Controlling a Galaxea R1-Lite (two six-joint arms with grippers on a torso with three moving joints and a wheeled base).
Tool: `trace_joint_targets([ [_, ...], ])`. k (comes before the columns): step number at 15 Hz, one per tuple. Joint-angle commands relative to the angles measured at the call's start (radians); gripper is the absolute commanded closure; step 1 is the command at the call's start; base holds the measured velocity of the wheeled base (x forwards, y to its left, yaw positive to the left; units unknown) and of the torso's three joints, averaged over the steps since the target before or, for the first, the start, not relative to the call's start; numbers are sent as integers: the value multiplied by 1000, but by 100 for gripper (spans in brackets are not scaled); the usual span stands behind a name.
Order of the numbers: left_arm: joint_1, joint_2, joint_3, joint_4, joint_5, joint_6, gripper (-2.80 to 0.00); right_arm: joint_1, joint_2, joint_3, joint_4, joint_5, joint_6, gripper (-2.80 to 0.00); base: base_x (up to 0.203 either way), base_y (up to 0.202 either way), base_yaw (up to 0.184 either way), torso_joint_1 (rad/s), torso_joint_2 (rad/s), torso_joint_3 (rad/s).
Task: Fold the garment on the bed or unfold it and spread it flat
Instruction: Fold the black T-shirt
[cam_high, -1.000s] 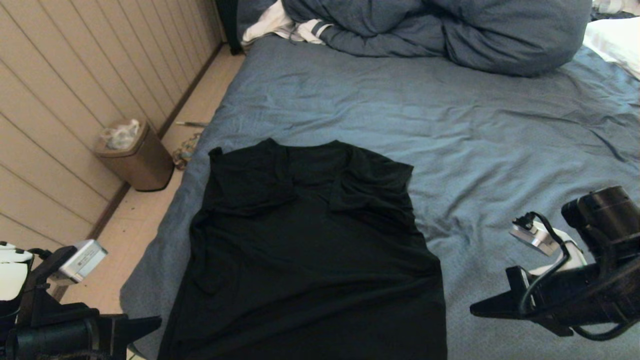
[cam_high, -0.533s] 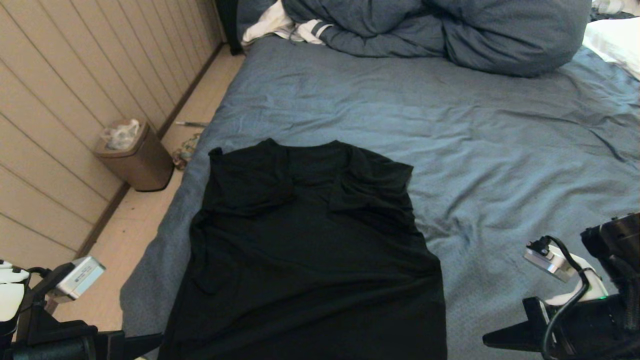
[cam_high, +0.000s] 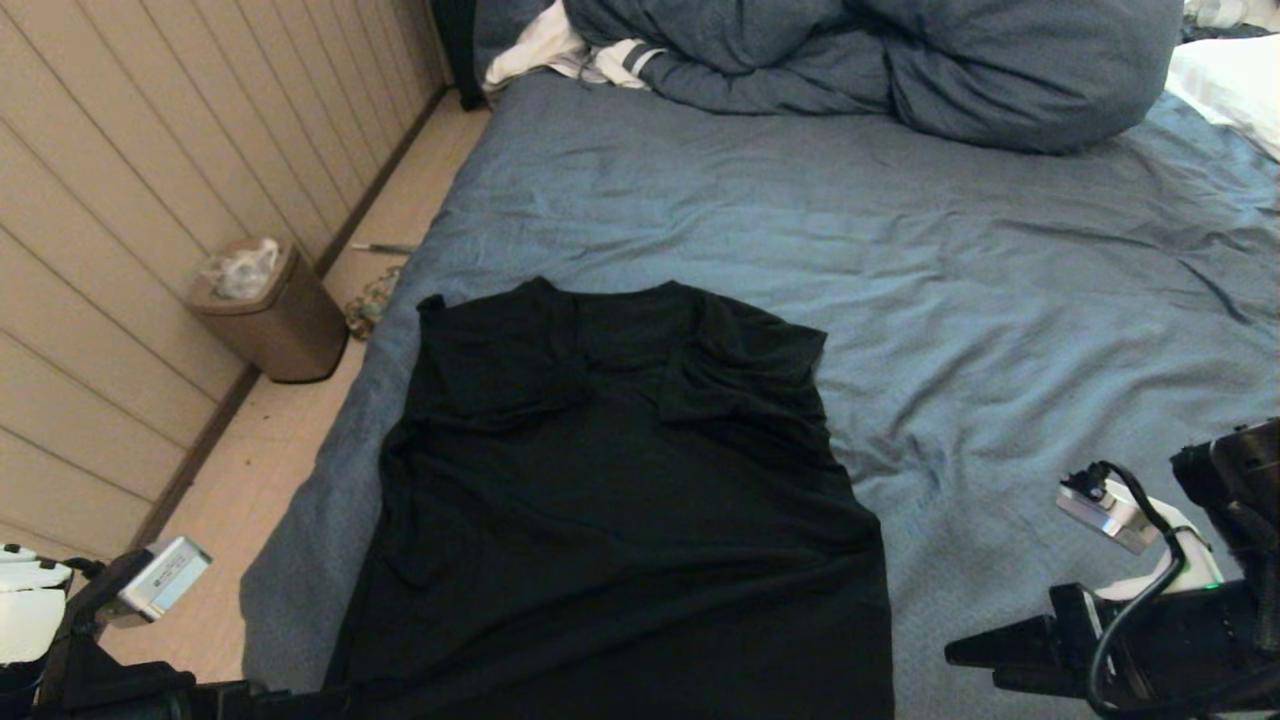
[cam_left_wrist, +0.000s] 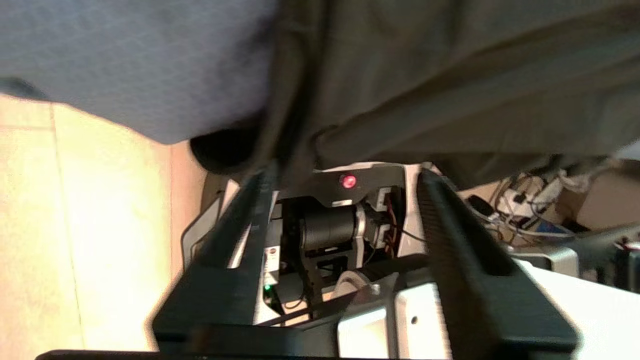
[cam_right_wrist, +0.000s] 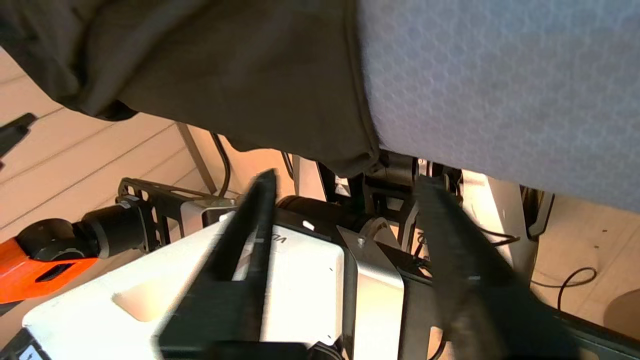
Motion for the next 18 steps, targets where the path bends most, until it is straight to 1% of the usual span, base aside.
trace_joint_targets([
  [1, 30, 59, 36, -73, -2, -1, -280, 2, 1, -13, 2, 3, 3, -280, 0, 0, 0, 0, 0, 0],
  [4, 42, 183, 90, -221, -20, -1, -280, 1, 7, -29, 2, 3, 3, -280, 0, 0, 0, 0, 0, 0],
  [8, 70, 352, 135, -473, -34, 0, -280, -1, 10, -39, 2, 3, 3, -280, 0, 0, 0, 0, 0, 0],
  [10, 72, 359, 136, -490, -57, 7, -280, -1, 19, -39, 0, 3, 3, -280, 0, 0, 0, 0, 0, 0],
  [11, 72, 361, 136, -490, -71, 12, 0, -1, 24, -39, 0, 3, 3, -280, 0, 0, 0, 0, 0, 0],
  [16, 72, 346, 144, -491, -114, 13, 0, 0, 32, -50, -1, 3, 3, -280, 0, 0, 0, 0, 0, 0],
  [18, 72, 345, 159, -492, -156, 13, 0, -1, 39, -50, 0, 1, 2, -280, 0, 0, 0, 0, 0, 0],
])
